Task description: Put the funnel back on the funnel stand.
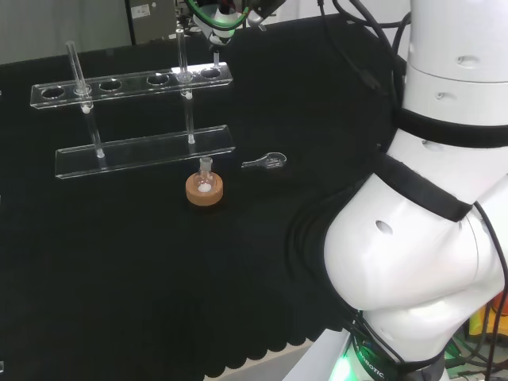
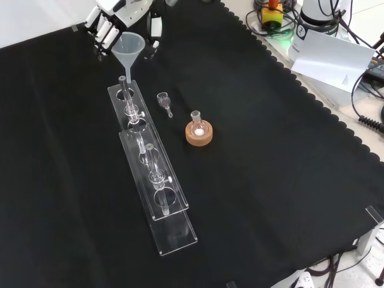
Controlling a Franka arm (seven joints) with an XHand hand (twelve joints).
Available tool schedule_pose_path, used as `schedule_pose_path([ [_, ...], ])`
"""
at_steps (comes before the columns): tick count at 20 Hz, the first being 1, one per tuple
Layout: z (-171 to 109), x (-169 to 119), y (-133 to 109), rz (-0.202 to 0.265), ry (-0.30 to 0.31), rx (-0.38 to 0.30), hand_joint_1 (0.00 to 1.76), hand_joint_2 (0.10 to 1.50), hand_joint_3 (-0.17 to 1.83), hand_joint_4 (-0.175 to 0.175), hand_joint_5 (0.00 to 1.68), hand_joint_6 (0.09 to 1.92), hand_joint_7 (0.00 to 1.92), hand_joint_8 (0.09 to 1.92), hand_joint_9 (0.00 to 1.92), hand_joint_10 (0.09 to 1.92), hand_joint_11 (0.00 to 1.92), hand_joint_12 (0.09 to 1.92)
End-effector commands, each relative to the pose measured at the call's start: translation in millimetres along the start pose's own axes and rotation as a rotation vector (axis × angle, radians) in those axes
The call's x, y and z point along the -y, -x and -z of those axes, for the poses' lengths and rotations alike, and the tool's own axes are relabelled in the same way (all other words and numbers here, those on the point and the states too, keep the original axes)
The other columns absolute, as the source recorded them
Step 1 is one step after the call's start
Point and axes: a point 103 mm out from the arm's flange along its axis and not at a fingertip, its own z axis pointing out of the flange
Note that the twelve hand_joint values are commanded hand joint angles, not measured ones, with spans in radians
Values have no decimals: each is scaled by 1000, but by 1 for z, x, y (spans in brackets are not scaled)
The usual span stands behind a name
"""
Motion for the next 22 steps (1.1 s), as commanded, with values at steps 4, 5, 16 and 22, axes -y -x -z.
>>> schedule_pose_path([
  [4, 1, -5, -11, 13, -6, 1, 830, 698, 606, -39, 531, 707, 484, 736, 896, 687, 367, 1304],
  [5, 0, -6, -9, 14, -8, -3, 830, 698, 606, -39, 531, 707, 484, 736, 897, 687, 367, 1304],
  [16, -14, -13, -4, 24, -13, -2, 831, 698, 607, -39, 533, 708, 483, 736, 898, 687, 367, 1304],
  [22, -8, -14, -12, 3, -23, 4, 831, 697, 607, -39, 533, 709, 483, 736, 898, 687, 367, 1304],
])
